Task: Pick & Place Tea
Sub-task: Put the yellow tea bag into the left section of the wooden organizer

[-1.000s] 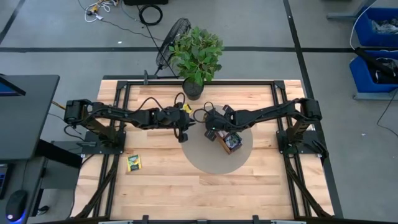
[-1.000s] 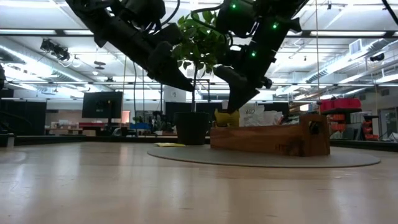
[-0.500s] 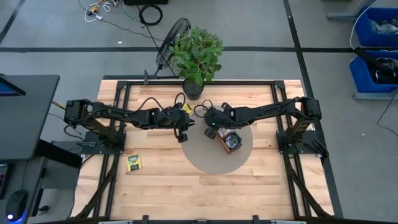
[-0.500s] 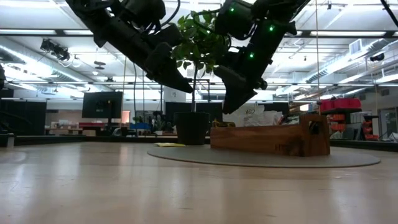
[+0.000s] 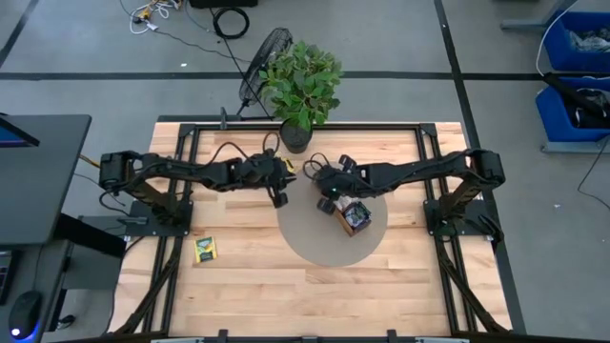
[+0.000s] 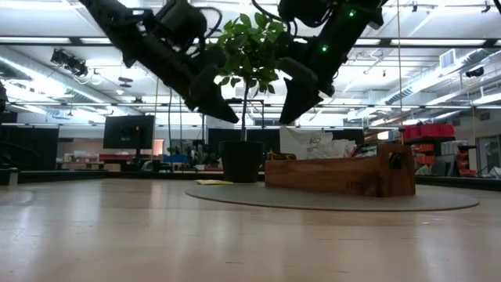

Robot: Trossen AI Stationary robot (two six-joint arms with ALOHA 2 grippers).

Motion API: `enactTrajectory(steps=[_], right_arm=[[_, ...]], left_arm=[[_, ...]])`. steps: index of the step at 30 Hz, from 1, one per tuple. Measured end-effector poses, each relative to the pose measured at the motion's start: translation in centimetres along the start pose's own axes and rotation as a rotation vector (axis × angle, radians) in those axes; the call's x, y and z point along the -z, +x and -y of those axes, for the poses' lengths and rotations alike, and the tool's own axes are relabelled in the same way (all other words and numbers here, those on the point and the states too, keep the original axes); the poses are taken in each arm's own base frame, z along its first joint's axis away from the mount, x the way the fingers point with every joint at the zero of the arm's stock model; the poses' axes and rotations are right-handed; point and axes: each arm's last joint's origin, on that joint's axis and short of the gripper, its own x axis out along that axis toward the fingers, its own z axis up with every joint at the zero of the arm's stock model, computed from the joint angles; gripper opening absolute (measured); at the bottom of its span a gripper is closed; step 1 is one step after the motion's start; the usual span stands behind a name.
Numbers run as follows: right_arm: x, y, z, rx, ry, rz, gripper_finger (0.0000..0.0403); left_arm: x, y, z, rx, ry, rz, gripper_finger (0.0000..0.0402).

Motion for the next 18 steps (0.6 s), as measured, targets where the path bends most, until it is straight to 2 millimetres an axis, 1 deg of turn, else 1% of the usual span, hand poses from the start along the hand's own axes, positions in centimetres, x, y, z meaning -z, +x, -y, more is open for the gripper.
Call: enactTrajectory(steps=[3,6,9,14,18], right_arm=[[0.3,0.0,-0.7,-0.02,-0.045,0.021,0.0092],[1.0,0.1,-1.5,-0.066,-0.099,0.056,0.0082],[1.6,-0.6,-1.6,-0.148,-0.108,0.121,0.0072],[3.1,-3.0,-0.8,-0.214,-0.101,0.287,0.0064],[4.9,-4.8,0.0,-0.29,-0.089,0.43,0.0064]], left_arm=[[1.1,0.2,-0.9,-0.002,-0.022,0.046,0.006],[1.9,0.0,-1.4,0.067,-0.045,0.193,0.006],[3.0,-0.3,-1.8,0.094,-0.051,0.261,0.006],[3.9,-0.4,-2.3,0.068,-0.084,0.231,0.006],[4.9,-0.3,-2.2,0.082,-0.106,0.134,0.006]])
